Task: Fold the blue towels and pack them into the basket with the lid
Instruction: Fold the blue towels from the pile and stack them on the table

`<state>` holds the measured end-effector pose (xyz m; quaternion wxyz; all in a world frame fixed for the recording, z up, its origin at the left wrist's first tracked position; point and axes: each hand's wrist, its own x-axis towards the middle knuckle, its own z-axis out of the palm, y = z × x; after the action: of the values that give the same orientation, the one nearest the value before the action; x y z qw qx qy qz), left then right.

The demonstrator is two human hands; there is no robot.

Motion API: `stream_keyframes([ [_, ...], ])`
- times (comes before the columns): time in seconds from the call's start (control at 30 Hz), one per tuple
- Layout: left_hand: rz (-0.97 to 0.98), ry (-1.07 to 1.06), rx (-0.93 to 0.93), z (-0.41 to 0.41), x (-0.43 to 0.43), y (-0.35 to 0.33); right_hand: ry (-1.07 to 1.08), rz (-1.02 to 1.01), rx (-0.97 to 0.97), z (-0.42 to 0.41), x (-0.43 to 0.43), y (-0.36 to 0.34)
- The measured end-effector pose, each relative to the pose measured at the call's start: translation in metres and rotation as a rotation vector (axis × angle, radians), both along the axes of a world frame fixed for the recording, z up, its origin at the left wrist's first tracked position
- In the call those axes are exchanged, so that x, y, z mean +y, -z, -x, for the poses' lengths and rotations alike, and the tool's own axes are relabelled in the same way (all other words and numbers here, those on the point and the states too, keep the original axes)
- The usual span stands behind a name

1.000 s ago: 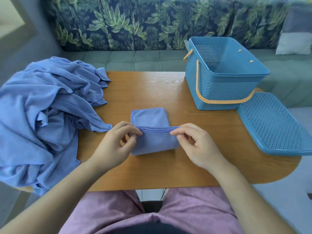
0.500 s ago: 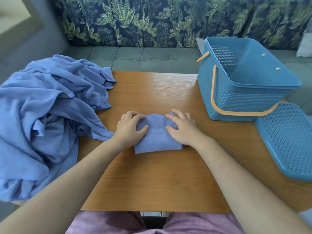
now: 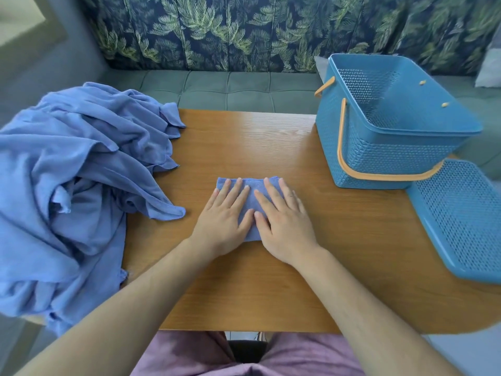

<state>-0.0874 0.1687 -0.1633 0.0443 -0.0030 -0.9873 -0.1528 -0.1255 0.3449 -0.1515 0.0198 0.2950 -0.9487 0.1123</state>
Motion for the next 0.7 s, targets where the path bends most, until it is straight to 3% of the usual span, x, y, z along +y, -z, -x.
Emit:
stream_keyframes([
  [0.17, 0.053, -0.003, -0.018, 0.025, -0.023, 0.002, -0.004, -0.121, -0.154, 0.007, -0.02, -0.003],
  [0.33, 0.362, -0.082, 0.028, 0.078, -0.054, -0.013, 0.056, -0.152, -0.248, 0.062, -0.076, -0.006],
  [0.5, 0.14, -0.12, -0.046, 0.117, -0.08, -0.004, 0.063, -0.152, -0.256, 0.115, -0.126, 0.003],
  [0.7, 0.068, -0.174, -0.051, 0.166, -0.114, 0.006, 0.076, -0.207, -0.22, 0.186, -0.17, 0.042],
])
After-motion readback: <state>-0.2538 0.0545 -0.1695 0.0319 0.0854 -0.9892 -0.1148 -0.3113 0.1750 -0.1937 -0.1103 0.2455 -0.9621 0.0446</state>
